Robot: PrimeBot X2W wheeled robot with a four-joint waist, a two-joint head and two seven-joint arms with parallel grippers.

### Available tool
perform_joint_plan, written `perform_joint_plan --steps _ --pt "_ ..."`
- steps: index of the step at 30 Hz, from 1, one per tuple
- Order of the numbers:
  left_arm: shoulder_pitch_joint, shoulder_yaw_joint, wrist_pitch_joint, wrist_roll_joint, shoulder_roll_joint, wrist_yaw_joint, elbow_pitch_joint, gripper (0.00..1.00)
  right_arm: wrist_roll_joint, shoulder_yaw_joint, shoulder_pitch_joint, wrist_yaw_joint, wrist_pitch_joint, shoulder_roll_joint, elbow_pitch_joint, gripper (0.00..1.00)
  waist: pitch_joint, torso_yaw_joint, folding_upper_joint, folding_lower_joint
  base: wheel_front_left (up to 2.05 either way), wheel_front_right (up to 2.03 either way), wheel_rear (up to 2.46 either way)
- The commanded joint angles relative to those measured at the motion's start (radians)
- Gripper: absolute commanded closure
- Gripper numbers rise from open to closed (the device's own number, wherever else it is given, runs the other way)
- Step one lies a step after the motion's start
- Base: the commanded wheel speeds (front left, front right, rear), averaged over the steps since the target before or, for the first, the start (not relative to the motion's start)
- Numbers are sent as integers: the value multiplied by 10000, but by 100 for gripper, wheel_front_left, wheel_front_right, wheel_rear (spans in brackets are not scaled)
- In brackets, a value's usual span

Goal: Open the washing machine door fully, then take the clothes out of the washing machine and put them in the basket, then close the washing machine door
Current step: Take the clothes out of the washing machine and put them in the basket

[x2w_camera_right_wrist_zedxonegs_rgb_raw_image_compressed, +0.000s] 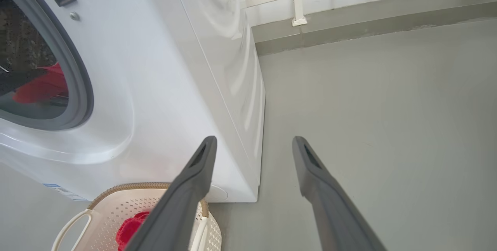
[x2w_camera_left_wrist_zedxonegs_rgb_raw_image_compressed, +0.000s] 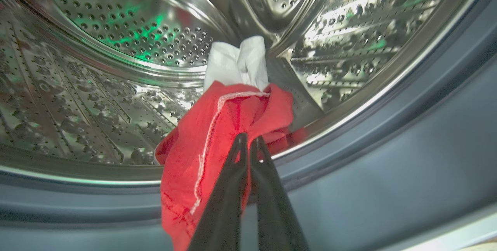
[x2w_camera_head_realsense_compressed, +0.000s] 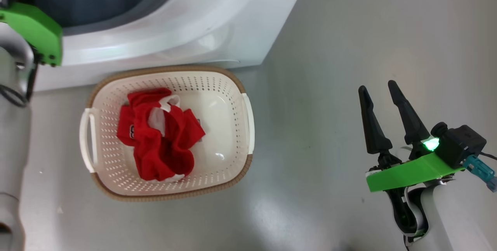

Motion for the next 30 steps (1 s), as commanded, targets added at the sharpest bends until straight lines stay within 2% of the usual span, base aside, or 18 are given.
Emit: perform_joint_plan --steps 1,7,15,30 --pt "430 319 -115 -260 403 123 -850 100 -161 146 311 35 -63 -35 -168 0 -366 243 -1 0 0 0 0" --pt "2231 1070 -119 -989 150 153 -3224 100 -252 49 682 35 -63 -35 -115 0 -940 432 -1 0 0 0 0" --pt "4289 1951 -121 -1298 -386 127 -5708 100 -393 -169 1137 35 -63 -35 -62 0 -1589 695 -1 0 0 0 0" --pt "6240 3209 -121 -1167 -1590 -163 -9528 100 -623 -355 1347 35 -63 -35 -35 0 -1890 1082 -1 0 0 0 0"
